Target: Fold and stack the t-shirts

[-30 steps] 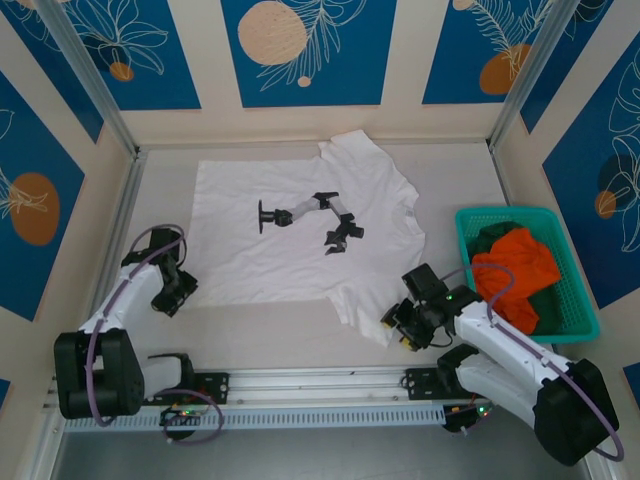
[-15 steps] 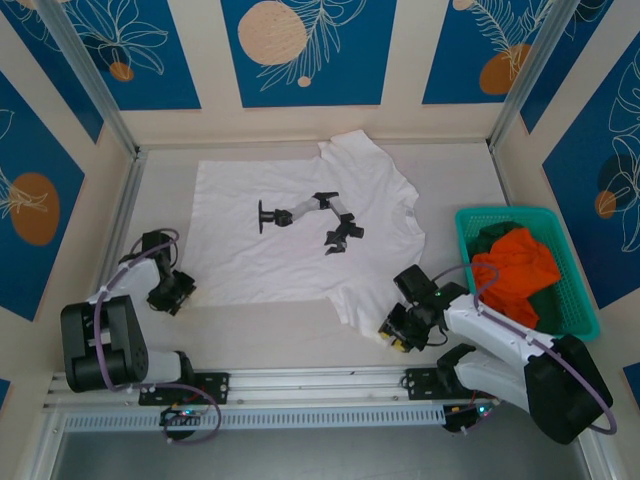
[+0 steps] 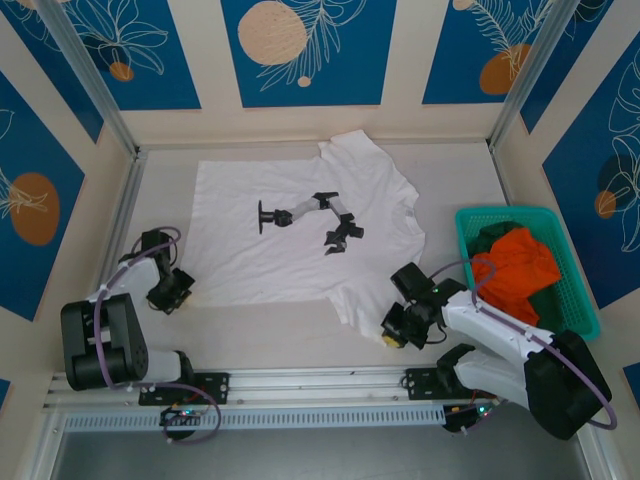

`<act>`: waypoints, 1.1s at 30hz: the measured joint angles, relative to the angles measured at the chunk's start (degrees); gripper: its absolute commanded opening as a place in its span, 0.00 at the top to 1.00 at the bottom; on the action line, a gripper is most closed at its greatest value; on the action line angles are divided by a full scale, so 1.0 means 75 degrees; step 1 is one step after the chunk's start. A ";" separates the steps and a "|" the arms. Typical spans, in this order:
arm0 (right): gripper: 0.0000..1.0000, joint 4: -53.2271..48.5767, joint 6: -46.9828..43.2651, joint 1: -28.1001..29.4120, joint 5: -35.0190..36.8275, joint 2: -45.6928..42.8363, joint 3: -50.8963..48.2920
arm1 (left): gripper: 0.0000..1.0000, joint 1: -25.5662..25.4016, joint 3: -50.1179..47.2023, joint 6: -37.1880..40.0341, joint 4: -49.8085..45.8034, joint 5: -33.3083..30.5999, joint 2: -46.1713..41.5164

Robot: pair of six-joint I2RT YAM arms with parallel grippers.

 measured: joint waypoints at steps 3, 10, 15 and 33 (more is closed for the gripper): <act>1.00 -0.0274 0.0006 0.0289 -0.0015 -0.0114 0.0067 | 1.00 0.0000 -0.0003 0.0140 -0.0391 -0.0122 -0.0242; 1.00 -0.1256 0.0361 0.0927 -0.0230 -0.1180 0.0105 | 1.00 -0.0516 0.0029 -0.0020 -0.1425 -0.0373 -0.1300; 1.00 -0.2069 0.0609 0.1093 -0.0061 -0.1533 0.0632 | 1.00 -0.0568 0.0297 -0.0134 -0.2095 -0.0379 -0.1533; 1.00 -0.2244 -0.2553 -0.1393 0.1629 0.5455 0.8539 | 1.00 -0.0562 0.5913 0.0367 -0.2393 -0.0108 0.2707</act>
